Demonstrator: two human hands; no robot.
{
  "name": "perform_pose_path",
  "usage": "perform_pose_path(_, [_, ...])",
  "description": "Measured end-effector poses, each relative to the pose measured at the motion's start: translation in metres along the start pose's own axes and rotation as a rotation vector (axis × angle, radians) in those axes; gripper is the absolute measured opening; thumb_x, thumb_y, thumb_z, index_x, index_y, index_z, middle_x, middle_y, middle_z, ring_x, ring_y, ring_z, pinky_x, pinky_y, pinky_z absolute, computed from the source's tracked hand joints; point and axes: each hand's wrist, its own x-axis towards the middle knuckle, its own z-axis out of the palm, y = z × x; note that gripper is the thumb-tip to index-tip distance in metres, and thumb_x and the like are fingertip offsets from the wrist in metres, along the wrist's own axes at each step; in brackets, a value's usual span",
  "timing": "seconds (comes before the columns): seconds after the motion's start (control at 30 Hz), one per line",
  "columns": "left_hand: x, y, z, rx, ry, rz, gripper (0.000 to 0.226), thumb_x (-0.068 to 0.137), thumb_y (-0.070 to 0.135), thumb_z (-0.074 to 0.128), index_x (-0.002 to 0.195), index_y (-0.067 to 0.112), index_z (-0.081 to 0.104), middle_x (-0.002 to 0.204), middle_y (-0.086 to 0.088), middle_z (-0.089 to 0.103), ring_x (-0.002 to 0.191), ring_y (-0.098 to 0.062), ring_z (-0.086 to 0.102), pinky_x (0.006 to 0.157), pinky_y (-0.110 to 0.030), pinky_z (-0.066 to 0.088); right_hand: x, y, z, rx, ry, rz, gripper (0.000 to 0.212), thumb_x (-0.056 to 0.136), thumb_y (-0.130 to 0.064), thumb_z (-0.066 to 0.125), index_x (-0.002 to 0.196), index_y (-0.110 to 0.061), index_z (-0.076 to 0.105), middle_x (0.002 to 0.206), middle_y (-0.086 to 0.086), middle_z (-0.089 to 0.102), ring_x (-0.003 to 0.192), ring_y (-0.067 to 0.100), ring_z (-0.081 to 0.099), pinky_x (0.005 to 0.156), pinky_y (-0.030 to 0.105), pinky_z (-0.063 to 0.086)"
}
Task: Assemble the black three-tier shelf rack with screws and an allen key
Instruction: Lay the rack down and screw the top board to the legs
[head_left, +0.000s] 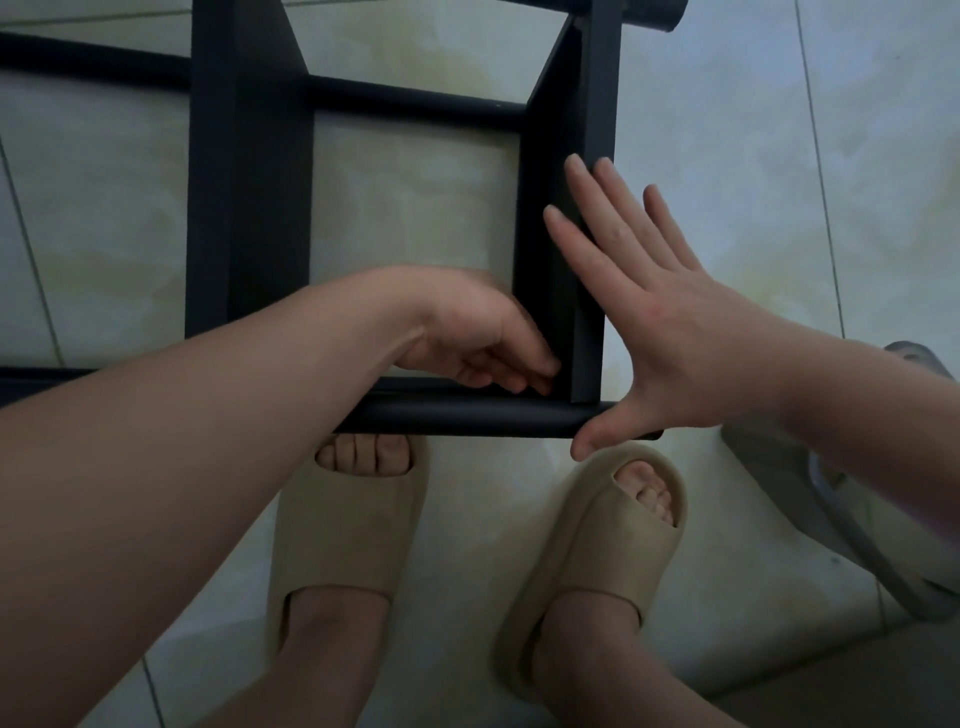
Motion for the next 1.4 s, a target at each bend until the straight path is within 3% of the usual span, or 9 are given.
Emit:
perform_pose_path(0.37, [0.010,0.009,0.007,0.104,-0.090,-0.079,0.012,0.088,0.004,0.065,0.081,0.013,0.069,0.070,0.003,0.067,0.062,-0.006,0.052,0.057,-0.018,0.037,0.000,-0.001,0.000,-0.014,0.002,0.005,0.151,0.059,-0.100,0.049,0.161,-0.002,-0.004,0.167,0.020,-0.019,0.153,0.034,-0.022,0.124,0.059,-0.007])
perform_pose_path(0.9, [0.020,0.017,0.000,0.096,-0.196,-0.115,0.017,0.089,0.000,0.062,0.077,0.010,0.069,0.064,0.001,0.066,0.060,-0.007,0.055,0.059,-0.017,0.041,0.000,-0.002,0.001,0.019,0.004,-0.002,0.151,0.058,-0.099,0.050,0.161,-0.003,-0.004,0.167,0.019,-0.019,0.153,0.033,-0.023,0.124,0.058,-0.008])
perform_pose_path(1.2, [0.021,0.022,-0.005,0.183,-0.225,-0.216,0.011,0.091,0.014,0.063,0.085,0.018,0.073,0.077,0.003,0.071,0.066,-0.007,0.056,0.064,-0.021,0.037,0.000,-0.001,0.002,0.025,0.010,-0.002,0.151,0.059,-0.100,0.051,0.161,-0.003,-0.003,0.167,0.019,-0.018,0.154,0.033,-0.023,0.124,0.059,-0.007])
perform_pose_path(1.4, [0.024,0.025,-0.004,0.192,-0.232,-0.197,0.015,0.092,0.006,0.061,0.084,0.014,0.071,0.072,0.002,0.070,0.060,-0.005,0.055,0.062,-0.018,0.040,0.001,-0.001,0.001,0.031,0.009,-0.001,0.150,0.059,-0.099,0.051,0.161,-0.004,-0.004,0.167,0.019,-0.018,0.153,0.033,-0.023,0.124,0.059,-0.007])
